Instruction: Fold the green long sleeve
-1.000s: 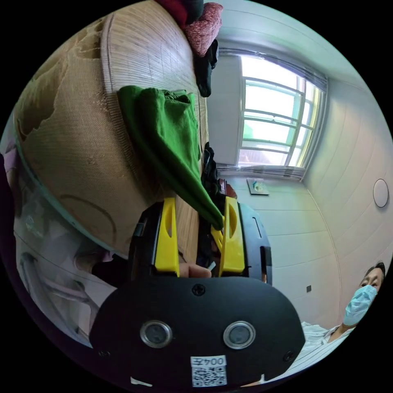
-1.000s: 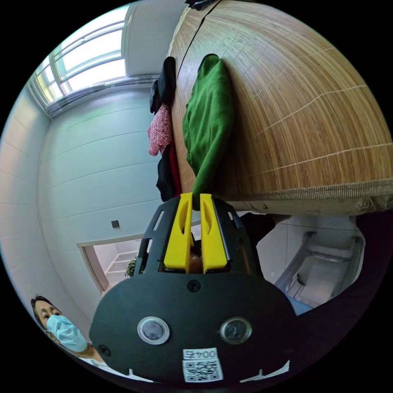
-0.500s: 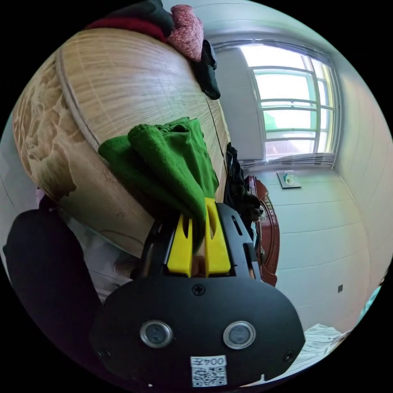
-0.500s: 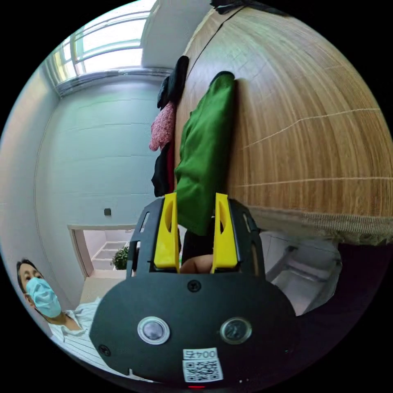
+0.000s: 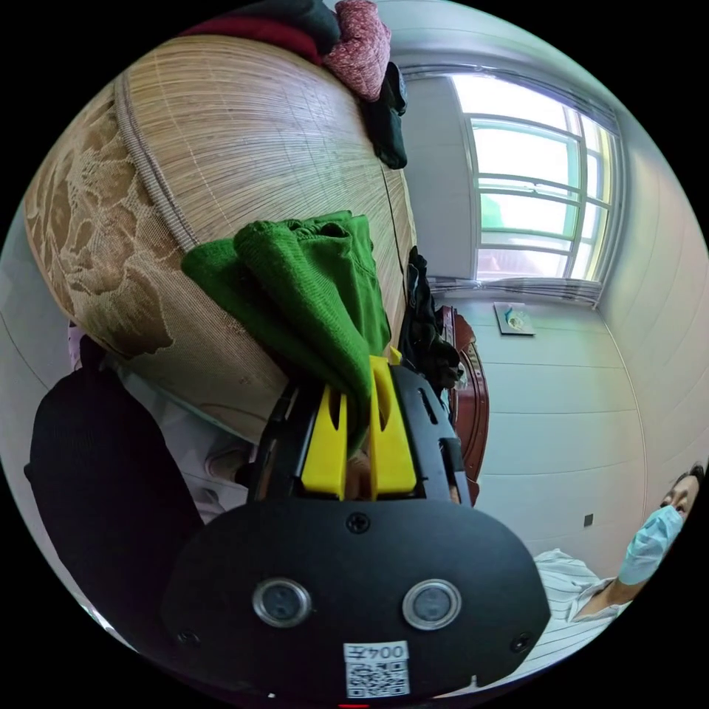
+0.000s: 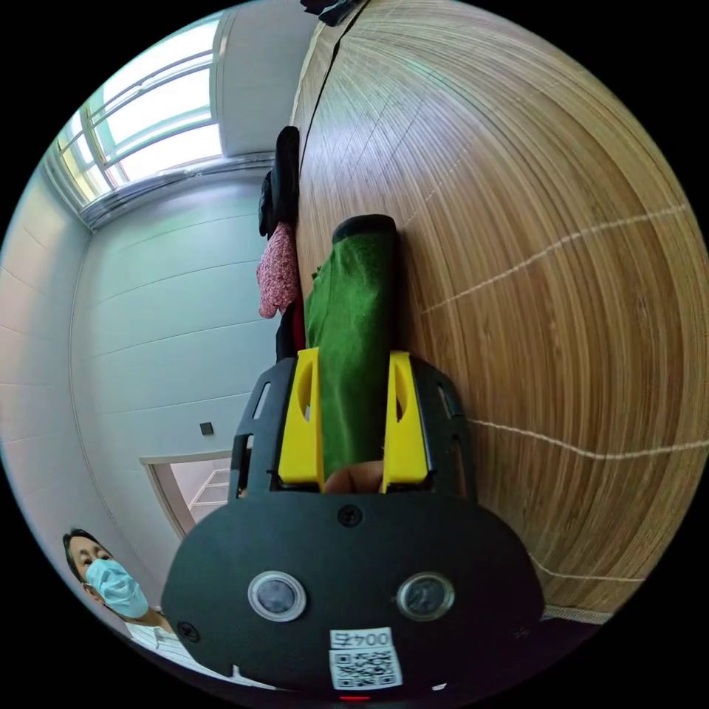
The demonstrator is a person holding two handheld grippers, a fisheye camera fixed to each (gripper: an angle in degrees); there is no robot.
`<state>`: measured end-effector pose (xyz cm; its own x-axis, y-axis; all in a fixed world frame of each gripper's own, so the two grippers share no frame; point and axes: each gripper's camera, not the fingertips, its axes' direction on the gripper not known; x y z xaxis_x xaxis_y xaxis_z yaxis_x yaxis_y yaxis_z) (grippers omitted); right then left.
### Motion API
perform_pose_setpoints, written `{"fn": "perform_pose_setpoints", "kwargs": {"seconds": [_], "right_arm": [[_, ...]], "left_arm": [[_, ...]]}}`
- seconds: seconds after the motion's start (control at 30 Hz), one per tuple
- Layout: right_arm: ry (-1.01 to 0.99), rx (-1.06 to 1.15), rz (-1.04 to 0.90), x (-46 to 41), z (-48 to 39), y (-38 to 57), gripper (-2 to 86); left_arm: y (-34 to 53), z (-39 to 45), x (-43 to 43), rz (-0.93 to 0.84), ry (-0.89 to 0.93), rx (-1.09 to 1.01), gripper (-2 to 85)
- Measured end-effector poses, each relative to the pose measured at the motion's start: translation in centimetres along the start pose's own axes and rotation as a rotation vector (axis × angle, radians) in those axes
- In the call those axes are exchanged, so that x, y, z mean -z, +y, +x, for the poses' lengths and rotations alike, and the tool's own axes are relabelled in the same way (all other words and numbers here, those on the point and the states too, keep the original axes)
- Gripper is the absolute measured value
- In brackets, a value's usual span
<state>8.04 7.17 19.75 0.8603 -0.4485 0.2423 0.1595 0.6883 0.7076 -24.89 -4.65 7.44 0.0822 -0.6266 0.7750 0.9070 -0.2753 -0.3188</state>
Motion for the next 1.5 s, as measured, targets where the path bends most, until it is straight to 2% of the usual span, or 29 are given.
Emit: {"fn": "perform_pose_setpoints", "kwargs": {"seconds": [0.2,0.3,0.37,0.5,0.57,0.7,0.83,0.97,1.1,1.2,1.3,1.37,1.43,1.5], "right_arm": [[0.03,0.028,-0.024,-3.1,-3.1,-2.6,10.1],[0.175,0.099,-0.017,-4.8,-6.6,-2.8,7.1],[0.351,0.313,-0.007,-6.2,-13.8,-1.1,6.4],[0.487,0.595,-0.082,-8.7,-25.5,2.8,6.3],[0.492,0.672,-0.168,-10.4,-31.7,4.1,6.3],[0.497,0.681,-0.313,-15.4,-38.2,3.1,6.2],[0.503,0.79,-0.392,-23.6,-46.8,1.9,6.1],[0.365,1.022,-0.285,-29.1,-57.7,2.4,6.1],[0.214,1.151,-0.15,-33.7,-63.3,1.0,6.1],[0.162,1.111,-0.104,-39.9,-63.1,-3.0,6.3],[0.264,0.964,-0.219,-49.7,-58.2,-8.9,7.3],[0.455,0.744,-0.389,-56.9,-50.9,-12.6,7.5],[0.441,0.704,-0.329,-56.9,-47.6,-12.9,7.6],[0.315,0.674,-0.28,-54.9,-45.7,-13.0,7.4]], "left_arm": [[4.5,2.7,-3.7,-0.004,0.013,0.0,6.2],[6.9,4.7,-5.2,0.014,-0.013,-0.031,6.1],[9.2,8.2,-5.8,0.038,-0.083,-0.112,6.1],[13.4,14.8,-5.1,0.062,-0.1,-0.214,6.1],[16.1,18.0,-3.8,0.053,-0.072,-0.235,6.1],[17.9,19.4,-1.1,0.063,-0.001,-0.169,6.1],[16.2,23.9,4.6,0.192,-0.041,-0.236,6.1],[13.0,31.8,12.0,0.396,-0.147,-0.435,6.1],[10.0,35.4,16.0,0.575,-0.255,-0.582,6.2],[5.7,32.6,16.9,0.655,-0.296,-0.595,6.3],[-1.0,23.2,16.3,0.65,-0.279,-0.359,6.3],[-5.2,13.1,14.8,0.62,-0.283,-0.074,6.3],[-5.5,8.1,14.2,0.655,-0.165,-0.012,6.2],[-5.0,6.5,13.7,0.688,-0.049,-0.027,6.2]]}}
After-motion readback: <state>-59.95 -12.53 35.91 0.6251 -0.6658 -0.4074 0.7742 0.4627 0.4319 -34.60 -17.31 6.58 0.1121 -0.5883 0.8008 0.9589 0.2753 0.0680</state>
